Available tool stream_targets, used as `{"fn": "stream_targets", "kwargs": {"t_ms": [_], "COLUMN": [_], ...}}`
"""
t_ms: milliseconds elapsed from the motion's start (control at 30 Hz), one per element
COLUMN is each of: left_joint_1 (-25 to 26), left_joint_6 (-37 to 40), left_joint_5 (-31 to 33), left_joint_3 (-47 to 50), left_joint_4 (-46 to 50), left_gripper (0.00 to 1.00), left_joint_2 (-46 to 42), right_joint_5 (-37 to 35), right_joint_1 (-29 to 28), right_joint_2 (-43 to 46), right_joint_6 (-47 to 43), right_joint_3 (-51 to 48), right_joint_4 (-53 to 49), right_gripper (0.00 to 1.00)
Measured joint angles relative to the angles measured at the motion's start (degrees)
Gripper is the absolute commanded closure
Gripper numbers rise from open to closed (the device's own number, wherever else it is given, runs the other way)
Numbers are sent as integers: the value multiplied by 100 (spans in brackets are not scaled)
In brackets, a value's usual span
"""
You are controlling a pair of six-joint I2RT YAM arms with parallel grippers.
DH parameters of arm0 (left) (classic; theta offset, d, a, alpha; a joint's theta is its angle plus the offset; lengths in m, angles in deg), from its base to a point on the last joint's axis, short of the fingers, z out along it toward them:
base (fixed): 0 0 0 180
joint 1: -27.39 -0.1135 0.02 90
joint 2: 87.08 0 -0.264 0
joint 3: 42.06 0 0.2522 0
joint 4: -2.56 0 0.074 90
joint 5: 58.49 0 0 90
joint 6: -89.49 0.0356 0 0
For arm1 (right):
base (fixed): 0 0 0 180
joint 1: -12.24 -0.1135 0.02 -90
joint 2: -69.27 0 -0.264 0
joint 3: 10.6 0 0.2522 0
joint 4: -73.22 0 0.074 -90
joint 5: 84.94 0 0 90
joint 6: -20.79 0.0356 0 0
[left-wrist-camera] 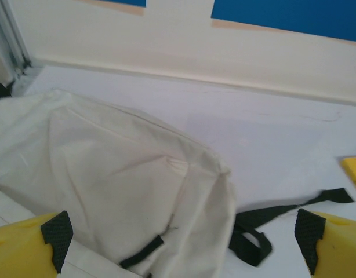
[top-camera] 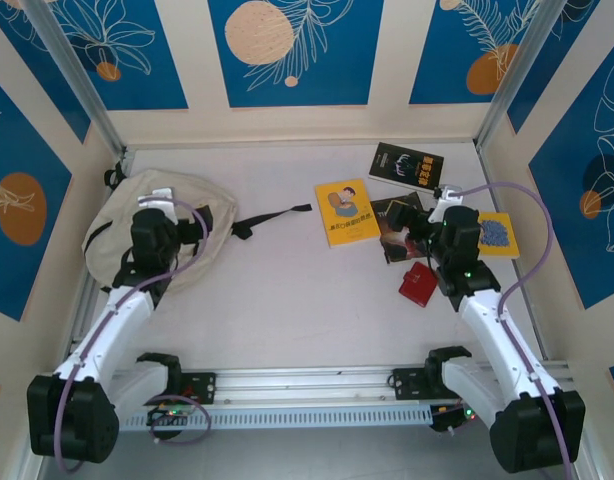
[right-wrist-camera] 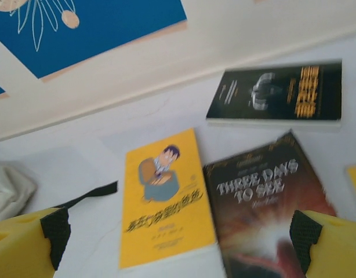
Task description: Pack the student bag
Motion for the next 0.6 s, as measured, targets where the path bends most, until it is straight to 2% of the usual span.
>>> {"fn": "stream_targets", "kwargs": {"t_ms": [133, 267, 400, 600], "left_joint_1": [0, -2, -26, -68], "left_joint_6": [-496, -833, -1054, -1215], "left_joint_5": [48, 155, 175, 87], "left_joint_3": [-597, -820, -820, -817], "left_joint_4": [1130, 2076, 2774, 3147], "left_gripper": [0, 0, 0, 0], "left_joint_2": [232, 586, 848, 1274], "right_joint_5": [417, 903, 1119, 1196], "right_joint_1": [-85, -461, -1102, -2098], "right_joint_2": [-55, -385, -896, -1639], "right_joint_6": [734, 1228, 1576, 1941], "right_joint_3": [310, 313, 345, 588], "right_joint_4": [-1139, -1869, -2214, -2194], "right_gripper": [1, 0, 0, 0]}}
